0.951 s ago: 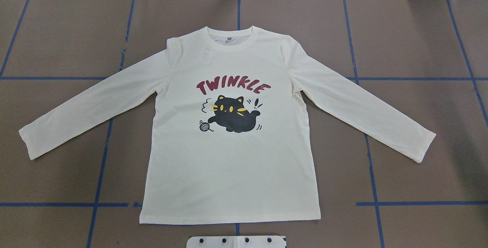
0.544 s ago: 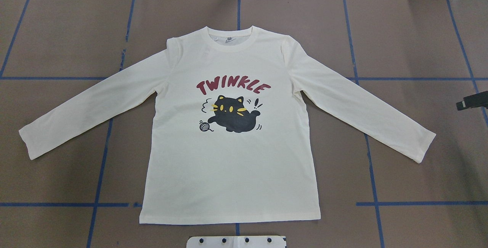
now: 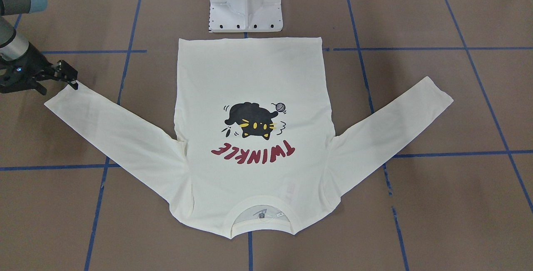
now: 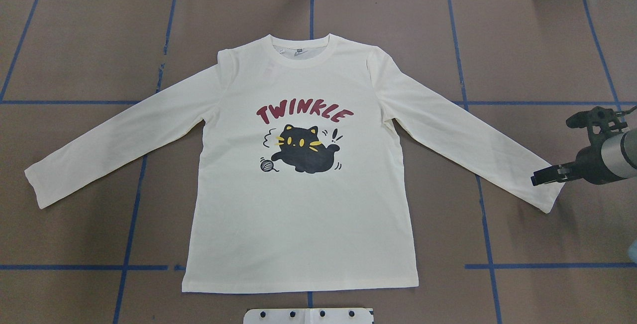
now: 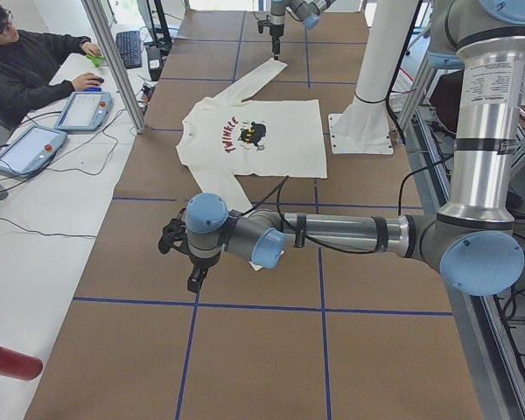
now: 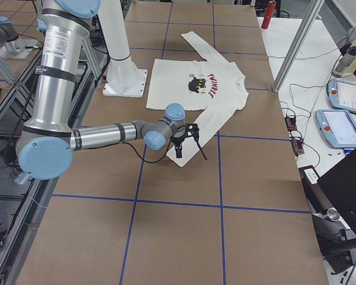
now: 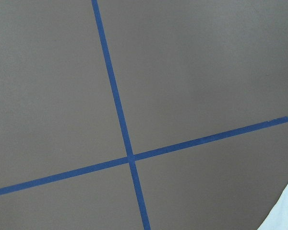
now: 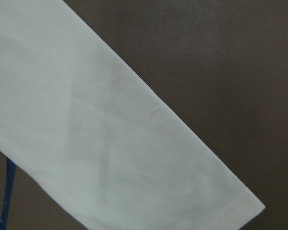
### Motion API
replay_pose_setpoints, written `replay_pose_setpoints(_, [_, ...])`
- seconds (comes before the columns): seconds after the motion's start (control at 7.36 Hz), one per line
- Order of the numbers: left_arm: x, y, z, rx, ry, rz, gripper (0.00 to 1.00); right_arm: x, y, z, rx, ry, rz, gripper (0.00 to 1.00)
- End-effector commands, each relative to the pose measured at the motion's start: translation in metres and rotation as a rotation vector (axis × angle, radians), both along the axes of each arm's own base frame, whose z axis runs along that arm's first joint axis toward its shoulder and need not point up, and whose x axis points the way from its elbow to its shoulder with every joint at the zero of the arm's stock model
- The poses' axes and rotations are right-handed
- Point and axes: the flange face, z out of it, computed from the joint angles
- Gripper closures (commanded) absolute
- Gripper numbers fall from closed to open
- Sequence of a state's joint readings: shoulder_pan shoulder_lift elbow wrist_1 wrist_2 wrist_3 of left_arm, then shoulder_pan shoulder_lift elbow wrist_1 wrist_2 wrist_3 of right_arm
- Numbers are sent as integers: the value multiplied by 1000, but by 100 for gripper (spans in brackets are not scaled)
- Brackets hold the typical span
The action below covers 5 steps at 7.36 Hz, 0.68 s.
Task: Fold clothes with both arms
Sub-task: 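Lower the right gripper to the sleeve cuff nearest it and grasp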
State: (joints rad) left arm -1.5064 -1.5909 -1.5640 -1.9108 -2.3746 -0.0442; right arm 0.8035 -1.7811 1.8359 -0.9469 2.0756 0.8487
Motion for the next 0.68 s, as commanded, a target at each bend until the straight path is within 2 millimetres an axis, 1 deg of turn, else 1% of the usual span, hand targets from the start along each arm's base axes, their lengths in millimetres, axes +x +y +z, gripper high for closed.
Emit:
replay_pose_setpoints(0.0, [0, 1, -1, 4, 1, 2, 0, -9, 4, 19, -45, 40, 38, 0])
replay_pose_setpoints(0.27, [0, 0, -3, 9, 1, 2, 0, -6, 7, 54, -80, 75, 29, 0])
replay_pose_setpoints(0.41, [0, 0, -2, 8, 1, 2, 0, -6, 7, 58, -72, 52, 28, 0])
replay_pose_setpoints(0.54, [-1, 1, -2, 6, 3, 1, 0, -7, 7, 51, -72, 39, 31, 0])
